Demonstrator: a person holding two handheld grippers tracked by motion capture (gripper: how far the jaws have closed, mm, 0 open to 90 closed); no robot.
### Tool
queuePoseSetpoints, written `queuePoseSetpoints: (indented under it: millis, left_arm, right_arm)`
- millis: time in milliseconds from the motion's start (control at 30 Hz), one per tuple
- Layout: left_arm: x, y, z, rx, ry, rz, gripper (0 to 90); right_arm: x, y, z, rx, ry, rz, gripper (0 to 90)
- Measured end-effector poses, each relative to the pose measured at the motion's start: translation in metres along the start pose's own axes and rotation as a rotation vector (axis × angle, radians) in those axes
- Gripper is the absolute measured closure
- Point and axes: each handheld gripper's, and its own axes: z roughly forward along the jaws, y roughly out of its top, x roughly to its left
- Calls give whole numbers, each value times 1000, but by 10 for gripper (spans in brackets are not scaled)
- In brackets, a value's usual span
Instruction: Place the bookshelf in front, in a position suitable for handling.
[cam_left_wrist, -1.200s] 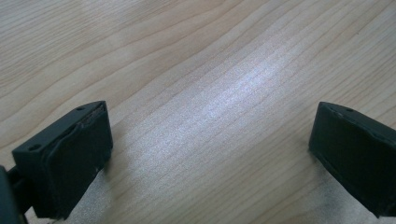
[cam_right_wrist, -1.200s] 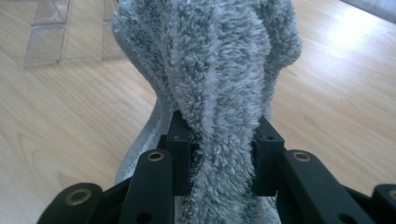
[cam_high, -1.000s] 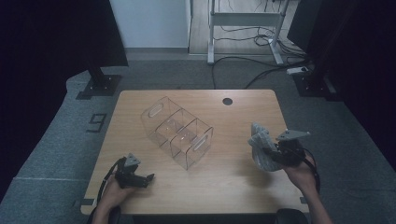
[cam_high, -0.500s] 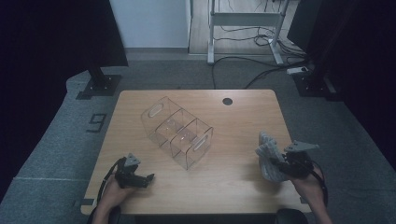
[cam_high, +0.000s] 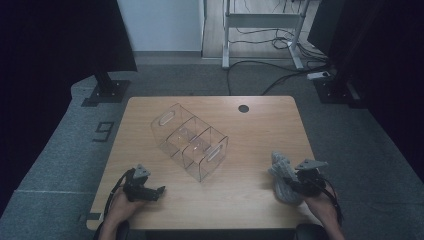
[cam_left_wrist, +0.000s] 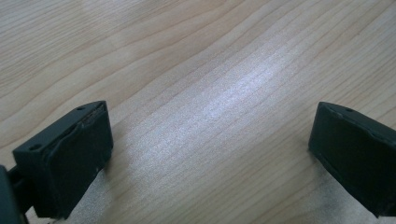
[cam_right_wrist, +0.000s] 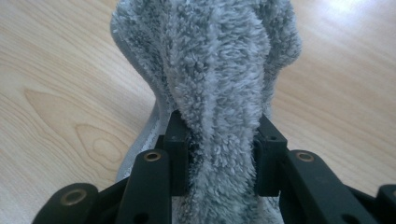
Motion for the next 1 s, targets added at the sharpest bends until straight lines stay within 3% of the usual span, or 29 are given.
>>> queuePoseSetpoints:
  millis: [267,333,367,400,433,600,633,733,767,900,933,1000]
  left_arm:
    - [0,0,0,2,0,2,0]
    - [0,0,0,2,0,2,0]
    - [0,0,0,2,0,3,0]
    - [0,0,0,2,0,3,0]
    - [0,0,0,2,0,3,0]
    - [0,0,0,2,1,2,0]
    - [0,0,0,2,1,3,0]
    - [0,0,0,1,0,2,0]
    - [0,0,0,1,0,2,0]
    - [0,0,0,2,0,3,0]
    - [0,0,0,2,-1,3,0]
    - [0,0,0,3,-1,3,0]
  right_arm:
    - [3,-4,12,40,7,-5,577]
    - [3,-4,12,41,4,2,529]
    - [4,-4,13,42,-5,4,462]
    - [4,-4,13,42,-5,4,462]
    - [5,-4,13,37,-3,5,394]
    - [5,-4,11,18,1,-2,302]
    - [6,-4,10,3,-2,-2,249]
    - [6,-3,7,-13,-7,-5,199]
    - [8,-1,5,-23,-13,-5,137]
    - [10,4,1,-40,-5,-4,127]
    - [13,9,-3,-54,8,-5,77]
    - [14,12,-4,-61,13,-5,59]
